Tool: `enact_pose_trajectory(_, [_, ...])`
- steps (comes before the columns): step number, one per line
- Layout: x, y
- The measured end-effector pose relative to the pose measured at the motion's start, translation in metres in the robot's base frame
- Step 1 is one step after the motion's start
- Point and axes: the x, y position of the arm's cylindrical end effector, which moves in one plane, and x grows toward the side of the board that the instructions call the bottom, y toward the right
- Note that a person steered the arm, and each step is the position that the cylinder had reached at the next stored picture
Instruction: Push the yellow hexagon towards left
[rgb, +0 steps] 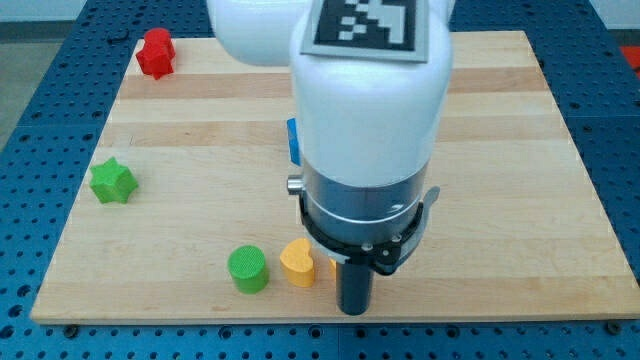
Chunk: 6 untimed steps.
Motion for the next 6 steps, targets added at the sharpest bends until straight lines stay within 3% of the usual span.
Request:
enact_pose_trajectory(3, [0.007,0.044])
enact_pose_trajectory(4, [0.0,0.072])
enact_pose_trajectory(6, [-0.03,0.076])
